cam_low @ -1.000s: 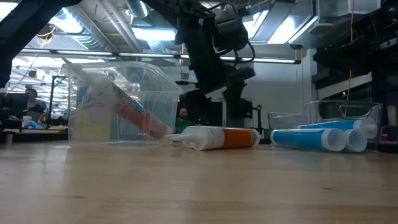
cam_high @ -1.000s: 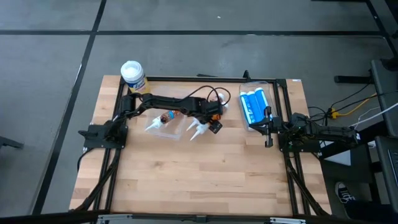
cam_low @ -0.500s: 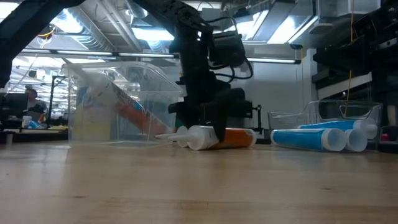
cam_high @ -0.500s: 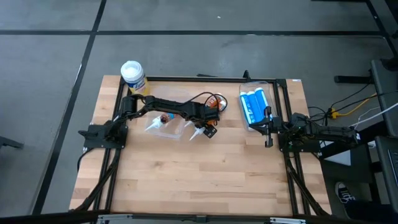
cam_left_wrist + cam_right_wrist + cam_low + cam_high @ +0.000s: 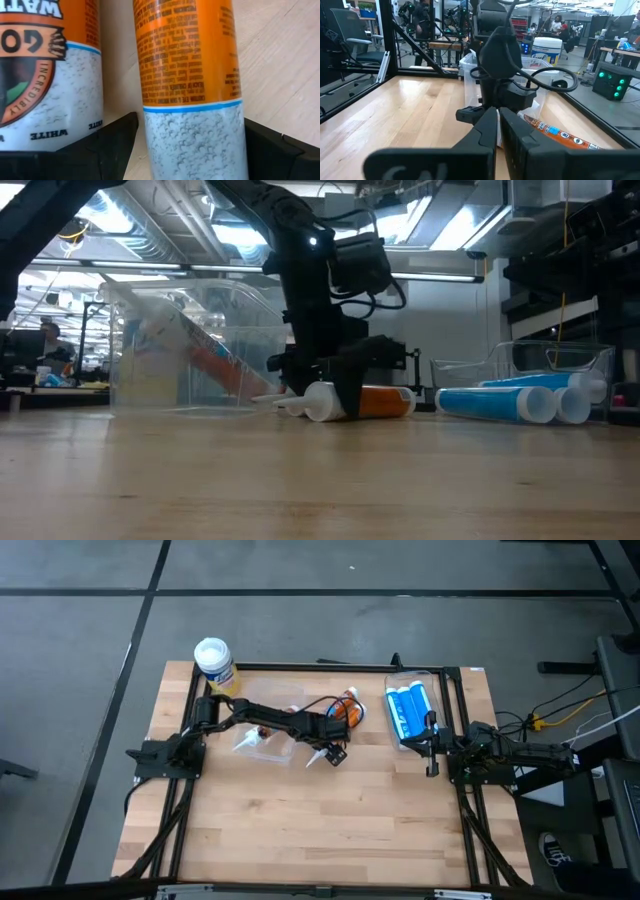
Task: Pick & place silicon tubes, Sealant and Lysol wipes
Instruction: Put the bottom orange sealant into the transparent container
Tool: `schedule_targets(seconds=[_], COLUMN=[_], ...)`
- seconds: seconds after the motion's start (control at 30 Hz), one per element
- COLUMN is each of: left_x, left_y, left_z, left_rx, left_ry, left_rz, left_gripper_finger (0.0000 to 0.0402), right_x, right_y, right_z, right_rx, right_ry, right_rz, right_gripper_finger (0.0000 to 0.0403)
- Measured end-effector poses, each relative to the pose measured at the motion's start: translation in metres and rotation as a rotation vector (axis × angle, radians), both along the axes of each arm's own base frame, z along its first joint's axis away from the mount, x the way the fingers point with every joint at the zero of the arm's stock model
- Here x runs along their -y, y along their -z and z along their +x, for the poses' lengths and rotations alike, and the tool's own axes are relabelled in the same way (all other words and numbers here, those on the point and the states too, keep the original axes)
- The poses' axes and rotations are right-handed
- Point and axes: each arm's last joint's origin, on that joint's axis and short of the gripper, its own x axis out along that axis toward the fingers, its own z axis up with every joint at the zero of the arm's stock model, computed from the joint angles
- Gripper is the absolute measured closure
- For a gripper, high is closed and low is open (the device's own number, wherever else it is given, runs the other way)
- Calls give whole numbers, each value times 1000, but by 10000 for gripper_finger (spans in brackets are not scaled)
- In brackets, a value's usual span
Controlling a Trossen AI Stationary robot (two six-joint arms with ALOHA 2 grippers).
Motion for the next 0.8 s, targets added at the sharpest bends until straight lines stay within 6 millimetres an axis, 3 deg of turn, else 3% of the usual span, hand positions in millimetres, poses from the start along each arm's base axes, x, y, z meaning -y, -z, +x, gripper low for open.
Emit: schedule_targets(seconds=[0.23,0.5,0.8], left_x=[1,3,4], left_y=[1,2,2], left_z=[0,0,-1], left_rx=[-5,-9,-11], left_ry=[1,0,7], left_rz=[6,7,-11], left_gripper_finger=[112,190,190], right_x=[0,0,0], right_y=[0,0,0], right_z=[0,0,0], right_rx=[0,0,-1], right_ry=[0,0,0], right_rz=[0,0,0], right_gripper_finger=[378,378,378])
